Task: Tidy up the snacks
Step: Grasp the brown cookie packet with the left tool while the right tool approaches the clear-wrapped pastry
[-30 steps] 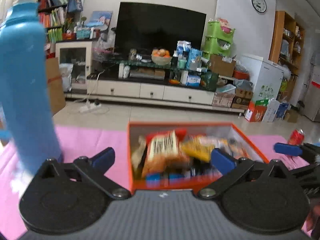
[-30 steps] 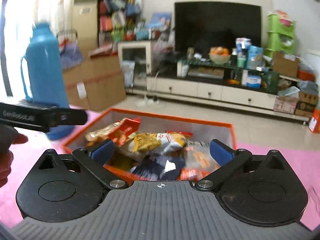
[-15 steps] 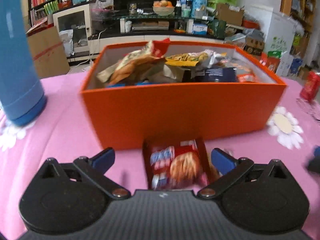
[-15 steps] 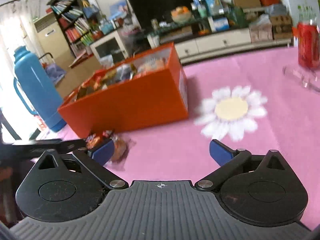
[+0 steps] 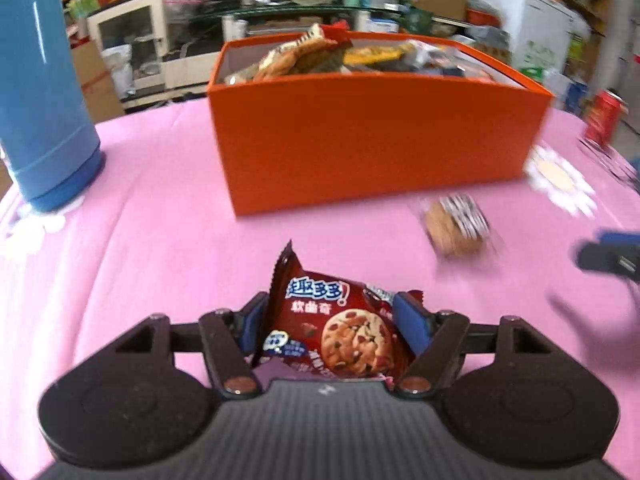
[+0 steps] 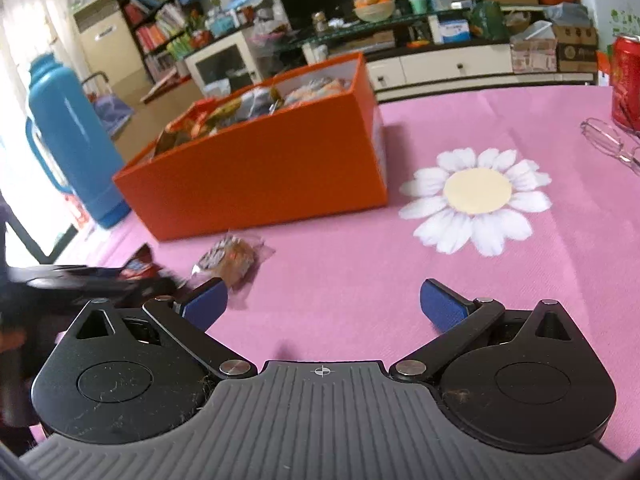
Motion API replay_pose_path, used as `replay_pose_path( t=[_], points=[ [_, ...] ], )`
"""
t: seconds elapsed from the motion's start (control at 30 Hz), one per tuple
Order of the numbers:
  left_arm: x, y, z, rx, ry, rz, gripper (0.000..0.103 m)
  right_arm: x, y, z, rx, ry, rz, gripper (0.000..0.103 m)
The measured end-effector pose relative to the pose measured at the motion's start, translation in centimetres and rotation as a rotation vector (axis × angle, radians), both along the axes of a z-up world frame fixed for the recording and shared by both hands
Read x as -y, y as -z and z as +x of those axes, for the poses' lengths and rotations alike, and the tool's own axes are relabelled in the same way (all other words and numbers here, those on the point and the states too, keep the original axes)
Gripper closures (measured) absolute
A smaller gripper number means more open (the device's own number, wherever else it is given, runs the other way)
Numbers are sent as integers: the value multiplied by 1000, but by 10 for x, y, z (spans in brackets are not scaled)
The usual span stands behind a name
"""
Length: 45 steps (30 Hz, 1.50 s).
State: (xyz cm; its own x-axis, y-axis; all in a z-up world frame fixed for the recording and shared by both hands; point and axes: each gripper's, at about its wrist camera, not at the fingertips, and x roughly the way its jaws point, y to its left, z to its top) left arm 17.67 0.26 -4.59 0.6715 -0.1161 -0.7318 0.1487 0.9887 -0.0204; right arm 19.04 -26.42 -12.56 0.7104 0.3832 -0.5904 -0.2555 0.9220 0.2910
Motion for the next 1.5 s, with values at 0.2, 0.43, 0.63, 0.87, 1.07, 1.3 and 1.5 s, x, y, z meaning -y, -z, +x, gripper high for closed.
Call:
replay_pose_path(
  t=[0.2,0.43,0.63,0.87,1.07,1.3,1.5],
  points=[
    [-25,-5,-43,34,72,32,6,-33,11,-7,-17,-103,-79,10],
    [-76,-10,-49,138,-77,-187,0,-77,-7,-16,54,-124,-208,9],
    [-115,-2,-46,101,-175,-318,0,-121,-28,27,116,-188,-305,9],
    [-123,2,-46,82,-188,-391,0,-156,3,70,1,-215,-397,28],
    [-110,5,-46,75,-156,-336,0,-118,8,57,-1,-59,-333,35],
    [-95,7,-49,75,-126,-270,0,-54,8,19,-27,60,-325,26],
    [-77,-4,-59,120,-126,-212,0,-38,5,5,-33,-9,-293,19]
  ],
)
